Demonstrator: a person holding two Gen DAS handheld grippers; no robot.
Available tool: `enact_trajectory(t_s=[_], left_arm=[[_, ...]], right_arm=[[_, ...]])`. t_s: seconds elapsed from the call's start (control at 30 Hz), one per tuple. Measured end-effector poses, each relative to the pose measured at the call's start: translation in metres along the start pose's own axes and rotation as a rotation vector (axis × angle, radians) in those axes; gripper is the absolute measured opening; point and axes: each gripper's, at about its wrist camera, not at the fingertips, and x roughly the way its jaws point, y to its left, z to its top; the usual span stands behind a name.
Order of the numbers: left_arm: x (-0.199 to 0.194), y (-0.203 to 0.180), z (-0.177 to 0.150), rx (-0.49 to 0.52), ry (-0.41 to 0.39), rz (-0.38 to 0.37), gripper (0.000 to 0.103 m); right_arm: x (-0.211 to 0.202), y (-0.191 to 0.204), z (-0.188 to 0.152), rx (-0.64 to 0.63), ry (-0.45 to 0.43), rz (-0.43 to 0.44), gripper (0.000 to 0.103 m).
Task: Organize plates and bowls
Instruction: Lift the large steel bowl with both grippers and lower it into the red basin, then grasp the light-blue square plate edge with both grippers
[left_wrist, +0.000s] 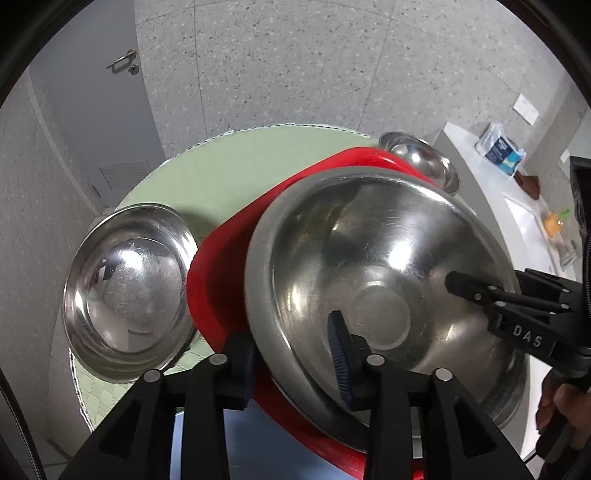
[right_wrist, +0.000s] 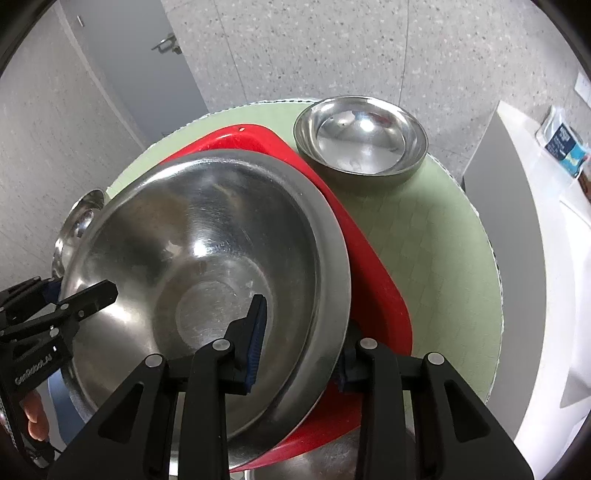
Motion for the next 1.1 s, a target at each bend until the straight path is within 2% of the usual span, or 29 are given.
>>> enact_trajectory(t_s=[0.1, 0.17, 0.3, 0.4, 0.7, 0.93, 1.1], left_arm=[[0.001, -0.001, -0.003, 0.002, -0.009, -0.016, 0.04], [-0.002, -0.003, -0.006, 0.003, -0.013, -0.035, 0.049], [-0.015, -0.003, -0.012, 0.003, -0.057, -0.058, 0.074], [-0.027, -0.002, -0.02, 0.008, -0.1, -0.054, 0.086], [-0.082, 0.026, -0.064, -0.017, -0.19, -0.037, 0.094], [-0.139, 0.074, -0.127, -0.088, -0.288, 0.042, 0.1], [-0.153, 0.103, -0.177, -0.142, -0.284, 0.101, 0.101]], right_arm=[[-0.001, 0.007, -0.003, -0.01, -0.004, 0.007, 0.05], [-0.005, 0.012, -0.005, -0.016, -0.013, 0.015, 0.068], [-0.014, 0.014, -0.01, -0.005, -0.037, 0.028, 0.073], [-0.023, 0.015, -0.014, 0.002, -0.06, 0.013, 0.079], [-0.074, 0.03, -0.047, 0.053, -0.174, 0.002, 0.081], [-0.111, 0.069, -0.086, 0.071, -0.285, 0.013, 0.087], [-0.112, 0.092, -0.117, 0.111, -0.318, 0.025, 0.088]])
